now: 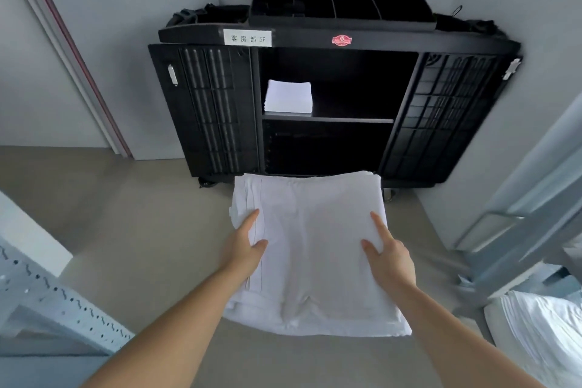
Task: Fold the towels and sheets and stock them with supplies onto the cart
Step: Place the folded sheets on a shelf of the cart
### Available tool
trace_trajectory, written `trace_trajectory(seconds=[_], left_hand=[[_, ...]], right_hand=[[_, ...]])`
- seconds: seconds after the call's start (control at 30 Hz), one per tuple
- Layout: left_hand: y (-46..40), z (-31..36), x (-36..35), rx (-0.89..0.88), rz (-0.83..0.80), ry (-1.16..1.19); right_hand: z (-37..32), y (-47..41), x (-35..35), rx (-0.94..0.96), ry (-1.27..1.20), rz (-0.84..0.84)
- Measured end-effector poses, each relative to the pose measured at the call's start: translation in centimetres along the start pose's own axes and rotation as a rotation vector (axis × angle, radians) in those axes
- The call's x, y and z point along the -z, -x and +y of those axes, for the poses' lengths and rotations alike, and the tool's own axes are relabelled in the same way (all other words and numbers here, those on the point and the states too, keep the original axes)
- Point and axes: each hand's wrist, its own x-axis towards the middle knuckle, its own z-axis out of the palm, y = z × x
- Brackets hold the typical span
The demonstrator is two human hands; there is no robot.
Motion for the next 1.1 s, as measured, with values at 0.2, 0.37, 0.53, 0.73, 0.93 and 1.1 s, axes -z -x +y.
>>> trace_trajectory(seconds=[0.2, 0.37, 0.53, 0.73, 0.93, 1.1], left_hand=[[-9.1, 1.0, -2.3, 0.029, -0.036, -0.021], [-17.4, 1.9, -5.2, 0.04, -0.043, -0.08], [-25.7, 3.5, -9.0, 0.091, -0.022, -0.14], [-33.5, 4.8, -12.5, 0.164, -0.028, -0.129], [-41.1, 3.9, -13.3, 0.229, -0.041, -0.228], [-47.6, 1.9, -13.3, 0.255, -0.066, -0.258]], right_hand=[[-0.5, -8.8, -1.5, -0.029, 0.002, -0.01], [-0.1, -17.4, -3.1, -0.055, -0.018, -0.041], [0.5, -27.6, -4.5, -0.049, -0.002, -0.08], [0.3, -37.5, -5.7, -0.067, 0.067, -0.135], [-0.6, -44.9, -9.0, -0.077, 0.087, -0.182], [-1.7, -50.2, -12.9, -0.105, 0.105, -0.197]])
